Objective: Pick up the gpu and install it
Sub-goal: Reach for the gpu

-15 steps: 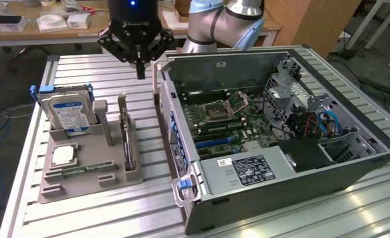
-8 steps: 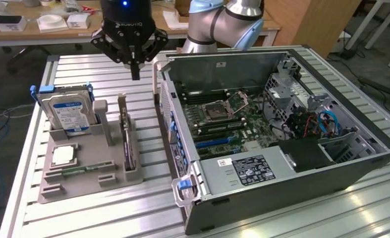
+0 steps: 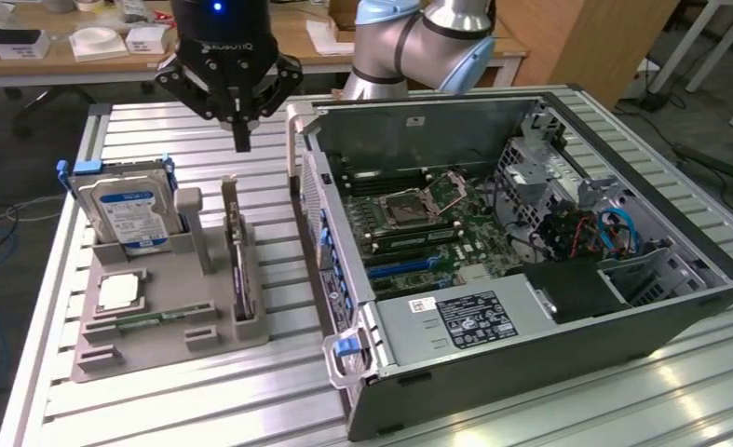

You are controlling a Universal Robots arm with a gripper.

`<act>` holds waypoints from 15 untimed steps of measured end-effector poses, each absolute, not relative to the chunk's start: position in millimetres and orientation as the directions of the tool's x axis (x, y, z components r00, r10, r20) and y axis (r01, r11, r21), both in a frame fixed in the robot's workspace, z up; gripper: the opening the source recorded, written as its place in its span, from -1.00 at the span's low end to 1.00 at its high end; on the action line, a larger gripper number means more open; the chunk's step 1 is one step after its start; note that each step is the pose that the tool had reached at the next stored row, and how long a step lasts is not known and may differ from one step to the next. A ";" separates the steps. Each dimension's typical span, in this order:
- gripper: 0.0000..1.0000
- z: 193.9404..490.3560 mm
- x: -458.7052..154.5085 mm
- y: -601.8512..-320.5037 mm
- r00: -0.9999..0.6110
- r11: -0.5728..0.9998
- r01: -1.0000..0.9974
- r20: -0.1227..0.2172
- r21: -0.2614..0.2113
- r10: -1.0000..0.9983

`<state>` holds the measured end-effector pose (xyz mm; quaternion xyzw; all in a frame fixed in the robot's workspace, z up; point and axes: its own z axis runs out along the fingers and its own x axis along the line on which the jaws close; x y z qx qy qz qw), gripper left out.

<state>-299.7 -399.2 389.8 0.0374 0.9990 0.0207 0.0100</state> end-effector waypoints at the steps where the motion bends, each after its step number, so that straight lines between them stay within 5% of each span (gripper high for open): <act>1: -0.80 389.7 -301.2 -399.1 -0.997 0.996 0.074 -0.018 0.042 0.075; 15: -0.80 388.8 -325.7 -399.3 -0.997 0.996 0.075 -0.016 0.042 0.075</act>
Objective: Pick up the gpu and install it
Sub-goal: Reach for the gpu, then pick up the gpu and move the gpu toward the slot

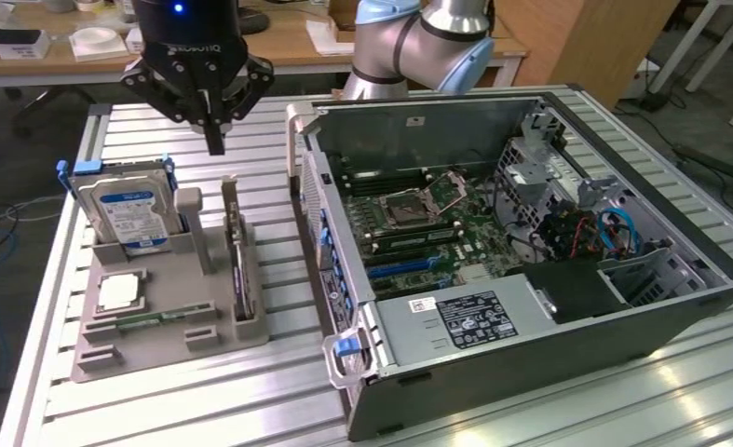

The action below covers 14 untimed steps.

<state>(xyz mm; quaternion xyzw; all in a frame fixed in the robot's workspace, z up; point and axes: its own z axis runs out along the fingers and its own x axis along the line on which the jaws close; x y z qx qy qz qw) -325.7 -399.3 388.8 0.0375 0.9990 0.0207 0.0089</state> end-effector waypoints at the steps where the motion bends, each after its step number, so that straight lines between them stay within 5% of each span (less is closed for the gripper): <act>1: -0.80 388.7 -326.9 -399.3 -0.997 0.996 0.075 -0.016 0.042 0.075; 14: -0.80 388.7 -327.3 -399.3 -0.997 0.996 0.074 -0.016 0.042 0.075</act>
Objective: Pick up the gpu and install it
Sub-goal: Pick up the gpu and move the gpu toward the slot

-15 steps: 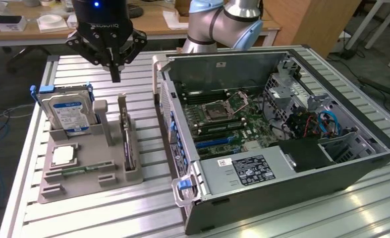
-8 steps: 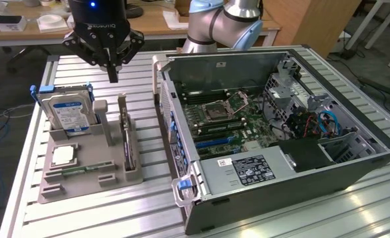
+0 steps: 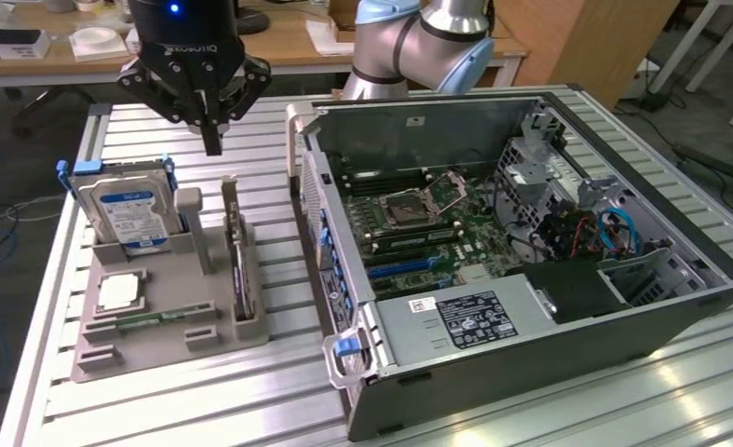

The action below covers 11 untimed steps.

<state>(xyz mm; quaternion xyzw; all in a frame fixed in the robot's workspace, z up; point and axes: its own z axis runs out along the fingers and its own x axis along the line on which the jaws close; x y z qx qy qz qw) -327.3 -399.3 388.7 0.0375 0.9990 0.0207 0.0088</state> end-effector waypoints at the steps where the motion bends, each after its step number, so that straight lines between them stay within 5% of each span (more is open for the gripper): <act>1: -0.80 388.7 -327.3 -399.3 -0.997 0.996 0.074 -0.016 0.042 0.075; 5: -0.67 388.7 -327.3 -399.5 -0.997 0.996 0.075 -0.016 0.042 0.075; 11: -0.18 388.7 -327.3 -400.2 -0.997 0.996 0.073 -0.016 0.042 0.074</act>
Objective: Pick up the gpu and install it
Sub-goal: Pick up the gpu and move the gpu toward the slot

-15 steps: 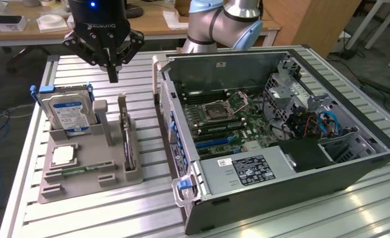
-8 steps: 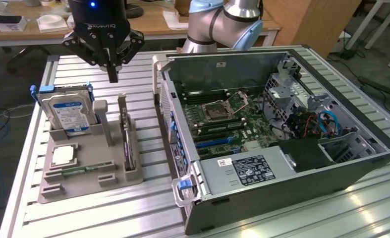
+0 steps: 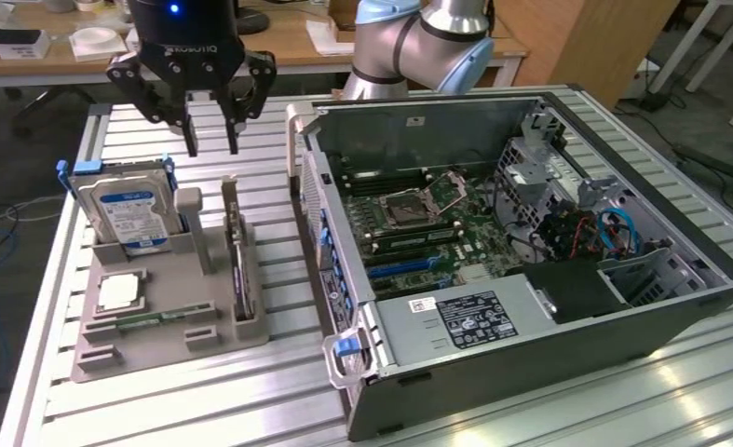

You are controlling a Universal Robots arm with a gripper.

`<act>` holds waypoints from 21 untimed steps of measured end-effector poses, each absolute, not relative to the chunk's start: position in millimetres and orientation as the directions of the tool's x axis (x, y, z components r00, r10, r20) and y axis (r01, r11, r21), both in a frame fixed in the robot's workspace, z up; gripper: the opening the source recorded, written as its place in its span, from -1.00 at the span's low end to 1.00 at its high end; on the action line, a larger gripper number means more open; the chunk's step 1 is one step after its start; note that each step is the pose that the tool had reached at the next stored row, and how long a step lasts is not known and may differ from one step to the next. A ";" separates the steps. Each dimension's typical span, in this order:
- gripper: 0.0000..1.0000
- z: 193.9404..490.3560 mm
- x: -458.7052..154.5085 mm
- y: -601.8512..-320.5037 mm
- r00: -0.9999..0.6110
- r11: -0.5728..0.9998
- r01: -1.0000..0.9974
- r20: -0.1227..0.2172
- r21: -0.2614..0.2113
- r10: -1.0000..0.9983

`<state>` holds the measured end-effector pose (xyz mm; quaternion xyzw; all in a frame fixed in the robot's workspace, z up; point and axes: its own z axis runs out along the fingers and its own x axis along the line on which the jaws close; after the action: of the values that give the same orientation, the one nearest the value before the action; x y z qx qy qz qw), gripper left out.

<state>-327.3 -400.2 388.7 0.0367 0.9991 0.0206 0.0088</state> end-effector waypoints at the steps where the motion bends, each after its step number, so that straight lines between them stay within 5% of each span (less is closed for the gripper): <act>1: -0.07 388.7 -327.3 -400.5 -0.998 0.997 0.067 -0.016 0.042 0.068; 3: 0.06 388.6 -327.4 -400.5 -0.999 0.998 0.043 -0.016 0.042 0.044; 21: 0.06 387.9 -327.9 -409.2 -1.000 0.999 -0.005 -0.016 0.040 -0.005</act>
<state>-327.9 -409.2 387.9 -0.0024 0.9998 0.0200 0.0079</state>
